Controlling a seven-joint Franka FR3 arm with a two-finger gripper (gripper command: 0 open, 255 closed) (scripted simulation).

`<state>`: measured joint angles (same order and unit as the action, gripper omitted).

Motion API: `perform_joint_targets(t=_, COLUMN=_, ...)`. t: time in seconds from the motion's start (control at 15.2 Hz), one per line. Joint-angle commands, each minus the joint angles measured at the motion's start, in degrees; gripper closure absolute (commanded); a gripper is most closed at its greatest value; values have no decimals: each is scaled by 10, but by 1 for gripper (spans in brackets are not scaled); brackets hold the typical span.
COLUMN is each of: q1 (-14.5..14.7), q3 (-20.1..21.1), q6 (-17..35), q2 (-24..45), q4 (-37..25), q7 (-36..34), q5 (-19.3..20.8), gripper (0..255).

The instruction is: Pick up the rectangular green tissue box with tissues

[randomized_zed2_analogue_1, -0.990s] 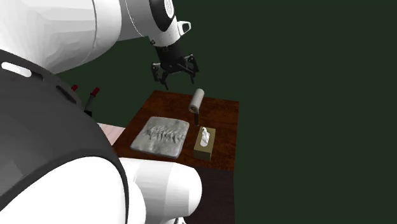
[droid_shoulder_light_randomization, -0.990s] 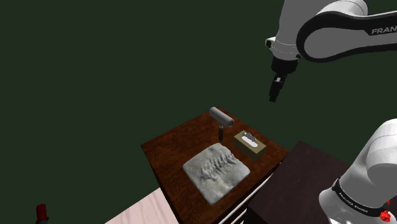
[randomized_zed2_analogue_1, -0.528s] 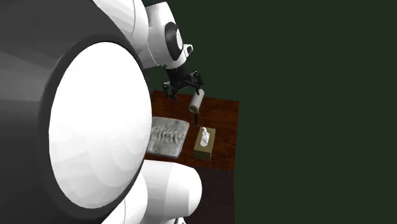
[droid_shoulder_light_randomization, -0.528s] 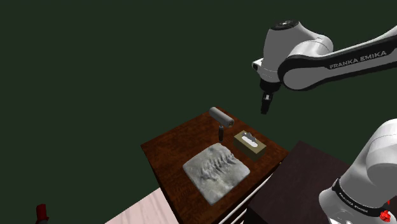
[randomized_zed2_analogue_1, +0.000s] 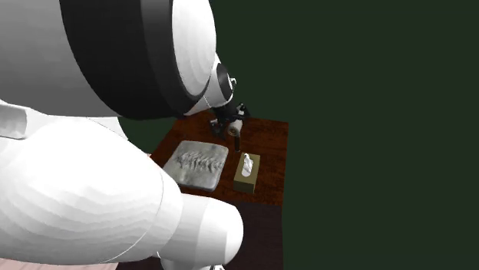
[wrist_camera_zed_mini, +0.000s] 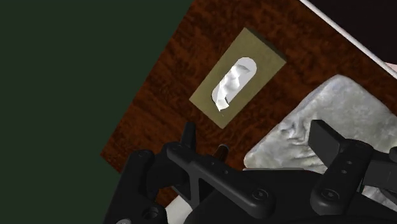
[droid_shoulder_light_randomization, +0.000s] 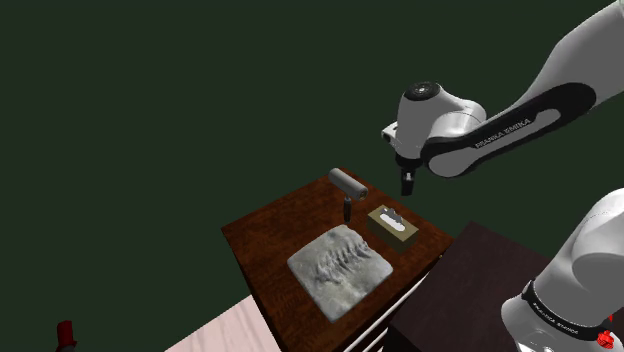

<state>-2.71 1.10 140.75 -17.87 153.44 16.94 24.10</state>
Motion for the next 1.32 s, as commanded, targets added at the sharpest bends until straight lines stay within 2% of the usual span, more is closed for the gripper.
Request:
perform_joint_targets(t=0.0, q1=-12, q3=4, q6=47, q2=54, q4=-8, q7=-9, q5=40, gripper=0)
perform_joint_targets(t=0.2, q1=-33, q3=6, q6=103, q2=130, q4=-26, q7=-35, q5=116, gripper=0)
perform_joint_targets(t=0.4, q1=-47, q3=1, q6=146, q2=208, q4=-56, q7=-78, q5=210, gripper=0)
perform_joint_targets(t=0.59, q1=-45, q3=-18, q6=177, q2=287, q4=-98, q7=-128, q5=309, gripper=0)
perform_joint_targets(t=0.86, q1=-27, q3=-53, q6=208, q2=390, q4=-165, q7=-187, q5=424, gripper=0)
perform_joint_targets(t=0.92, q1=-26, q3=-54, q6=208, q2=390, q4=-165, q7=-187, q5=424, gripper=0)
perform_joint_targets(t=1.25, q1=-12, q3=-72, q6=226, q2=435, q4=-188, q7=-242, q5=473, gripper=0)
